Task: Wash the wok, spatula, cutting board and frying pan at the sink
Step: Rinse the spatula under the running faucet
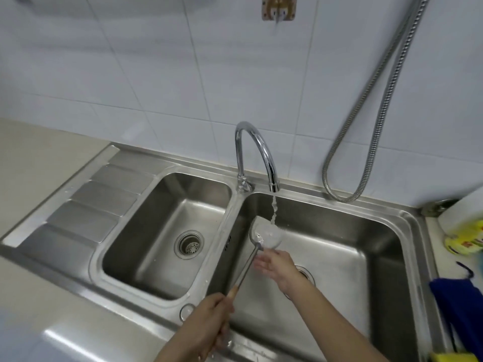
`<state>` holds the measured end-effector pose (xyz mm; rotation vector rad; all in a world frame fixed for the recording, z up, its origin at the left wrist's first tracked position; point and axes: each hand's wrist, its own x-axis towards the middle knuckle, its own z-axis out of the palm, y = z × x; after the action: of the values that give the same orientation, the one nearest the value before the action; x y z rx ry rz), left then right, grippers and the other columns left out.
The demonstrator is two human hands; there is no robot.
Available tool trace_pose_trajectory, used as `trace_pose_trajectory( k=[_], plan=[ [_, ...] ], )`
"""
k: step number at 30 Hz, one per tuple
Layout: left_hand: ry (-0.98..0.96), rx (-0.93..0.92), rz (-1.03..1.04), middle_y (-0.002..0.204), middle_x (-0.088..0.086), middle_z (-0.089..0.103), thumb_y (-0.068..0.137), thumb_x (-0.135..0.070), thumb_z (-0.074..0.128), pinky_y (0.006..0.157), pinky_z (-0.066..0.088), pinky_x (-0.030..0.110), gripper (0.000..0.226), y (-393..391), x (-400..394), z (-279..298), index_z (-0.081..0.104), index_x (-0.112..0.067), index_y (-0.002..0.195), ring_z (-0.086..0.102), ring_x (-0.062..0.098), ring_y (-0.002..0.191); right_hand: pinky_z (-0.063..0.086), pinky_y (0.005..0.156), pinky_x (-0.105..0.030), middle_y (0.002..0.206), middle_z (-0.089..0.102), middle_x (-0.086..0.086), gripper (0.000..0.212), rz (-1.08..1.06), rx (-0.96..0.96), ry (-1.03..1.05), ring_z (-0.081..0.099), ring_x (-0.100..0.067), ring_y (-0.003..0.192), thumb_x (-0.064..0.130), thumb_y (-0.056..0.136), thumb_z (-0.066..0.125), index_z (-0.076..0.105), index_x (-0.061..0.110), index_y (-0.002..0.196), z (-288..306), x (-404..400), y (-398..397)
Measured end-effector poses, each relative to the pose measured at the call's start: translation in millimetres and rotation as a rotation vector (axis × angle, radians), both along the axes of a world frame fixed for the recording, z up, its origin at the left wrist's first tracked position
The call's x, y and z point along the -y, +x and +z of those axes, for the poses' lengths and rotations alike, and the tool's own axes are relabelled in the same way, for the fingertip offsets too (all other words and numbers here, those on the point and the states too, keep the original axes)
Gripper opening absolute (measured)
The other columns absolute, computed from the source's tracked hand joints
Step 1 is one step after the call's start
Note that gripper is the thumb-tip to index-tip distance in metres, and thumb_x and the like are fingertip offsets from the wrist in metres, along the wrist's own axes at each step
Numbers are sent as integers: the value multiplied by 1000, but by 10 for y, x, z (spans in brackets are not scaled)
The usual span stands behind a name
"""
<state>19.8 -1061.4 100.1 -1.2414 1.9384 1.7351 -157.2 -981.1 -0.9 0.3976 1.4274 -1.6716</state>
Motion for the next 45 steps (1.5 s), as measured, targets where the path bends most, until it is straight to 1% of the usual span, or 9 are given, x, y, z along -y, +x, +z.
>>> trace_pose_trajectory(
  k=[3,7,12,18,26,32,36,40,45],
  plan=[
    [-290,-28,-129,59,0,55,94,-53,43,52,41,26,41,-110,-72,-23,55,-16,81,52,13,51,58,67,-31,87,64,-18,19,-68,114,-112,65,-26,77,11,100,44,57,-2,94,102,95,-37],
    [-606,-59,-367,98,1,61,99,-34,39,82,46,33,23,-221,-124,-160,51,-29,117,60,20,96,55,45,-26,76,61,-15,29,-306,266,-206,63,-23,63,22,102,41,55,0,90,198,233,-215],
    [-807,3,-483,107,3,46,96,-19,38,83,46,36,46,-332,-256,-200,31,-34,139,55,23,100,44,46,-25,42,54,-2,43,-430,278,-245,52,-14,38,32,103,36,51,8,71,210,277,-414],
    [-941,27,-495,110,2,45,95,-17,37,80,44,33,46,-386,-324,-224,30,-31,138,53,21,102,23,30,-17,34,28,7,43,-389,246,-325,26,-5,27,38,104,27,37,16,68,206,301,-524],
    [-793,-163,-455,97,-5,49,98,-26,37,82,47,38,44,170,-10,-290,25,-54,130,57,20,93,57,56,-29,72,62,-12,28,76,18,-93,64,-22,64,16,103,38,54,0,86,249,187,-211],
    [-849,-188,-524,99,-11,53,93,-45,26,75,50,31,47,546,240,-398,20,-58,138,57,11,88,60,59,-33,79,69,-19,36,406,-101,72,70,-26,66,30,102,42,58,-3,102,288,37,2],
    [-863,-202,-515,93,-13,52,98,-37,36,74,48,29,43,609,292,-418,25,-55,136,55,8,84,53,63,-38,60,62,-6,42,416,-845,470,59,-19,54,29,99,45,62,5,69,158,-66,12],
    [-785,-220,-404,77,-12,58,98,-32,41,68,47,28,19,475,280,-326,53,-37,113,55,4,70,46,66,-36,79,57,-2,18,379,-1452,692,52,-18,73,22,94,52,59,12,80,28,-137,-94],
    [-281,-151,-109,63,4,56,96,-35,48,45,38,20,24,261,133,-81,61,-16,91,46,9,46,48,87,-35,108,55,-4,20,488,-1588,694,51,-18,98,21,90,57,59,11,107,47,-98,-211]
  ],
)
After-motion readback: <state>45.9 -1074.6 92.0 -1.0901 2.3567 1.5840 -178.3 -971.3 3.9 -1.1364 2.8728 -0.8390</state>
